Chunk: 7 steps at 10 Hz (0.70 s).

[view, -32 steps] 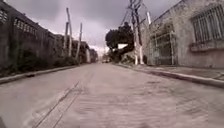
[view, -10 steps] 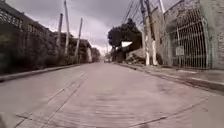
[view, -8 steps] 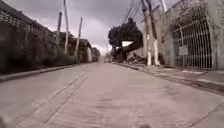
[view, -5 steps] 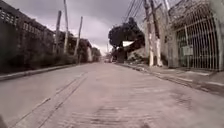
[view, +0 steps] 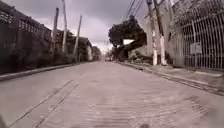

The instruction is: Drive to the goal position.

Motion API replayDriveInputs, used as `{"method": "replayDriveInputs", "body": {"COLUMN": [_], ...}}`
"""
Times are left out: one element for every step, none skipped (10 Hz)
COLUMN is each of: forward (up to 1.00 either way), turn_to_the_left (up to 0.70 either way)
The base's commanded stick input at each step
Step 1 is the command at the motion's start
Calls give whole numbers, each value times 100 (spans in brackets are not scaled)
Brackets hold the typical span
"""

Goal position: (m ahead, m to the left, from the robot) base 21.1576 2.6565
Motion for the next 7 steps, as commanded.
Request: {"method": "replayDriveInputs", "body": {"forward": [100, 100, 100, 100, 100, 100, 100], "turn_to_the_left": [0, 0, 0, 0, 0, 0, 0]}}
